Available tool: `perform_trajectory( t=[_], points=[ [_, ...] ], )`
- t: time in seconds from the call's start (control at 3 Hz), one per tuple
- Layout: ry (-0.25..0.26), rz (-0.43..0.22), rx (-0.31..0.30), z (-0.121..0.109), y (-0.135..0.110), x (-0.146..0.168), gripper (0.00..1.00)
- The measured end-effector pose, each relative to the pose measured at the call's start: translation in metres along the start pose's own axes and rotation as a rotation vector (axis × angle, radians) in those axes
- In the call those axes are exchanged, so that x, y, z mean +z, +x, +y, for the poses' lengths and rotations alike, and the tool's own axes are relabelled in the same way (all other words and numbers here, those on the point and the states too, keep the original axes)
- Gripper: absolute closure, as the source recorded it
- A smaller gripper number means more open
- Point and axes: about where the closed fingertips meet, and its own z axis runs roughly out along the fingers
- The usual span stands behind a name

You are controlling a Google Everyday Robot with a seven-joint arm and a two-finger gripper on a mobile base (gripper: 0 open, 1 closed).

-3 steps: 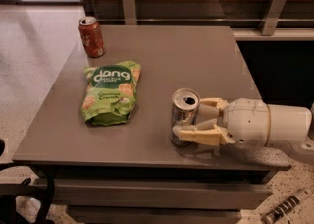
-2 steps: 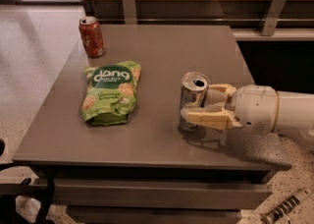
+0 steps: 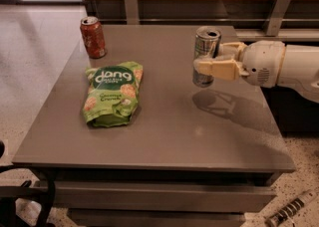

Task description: Move redbull can near coke can

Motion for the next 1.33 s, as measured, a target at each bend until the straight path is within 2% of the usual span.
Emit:
perform_trajectory(
  t=[0.33, 0.67, 1.0, 1.33],
  points=[
    [0.010, 0.000, -0.006, -0.033, -0.016, 0.022, 1.00],
    [-0.005, 0.000, -0.041, -0.069, -0.035, 0.081, 1.00],
    [-0.006, 0.002, -0.047, -0.081, -0.038, 0.106, 1.00],
    [-0.017, -0.020, -0.026, -0.086, -0.034, 0.143, 1.00]
  ],
)
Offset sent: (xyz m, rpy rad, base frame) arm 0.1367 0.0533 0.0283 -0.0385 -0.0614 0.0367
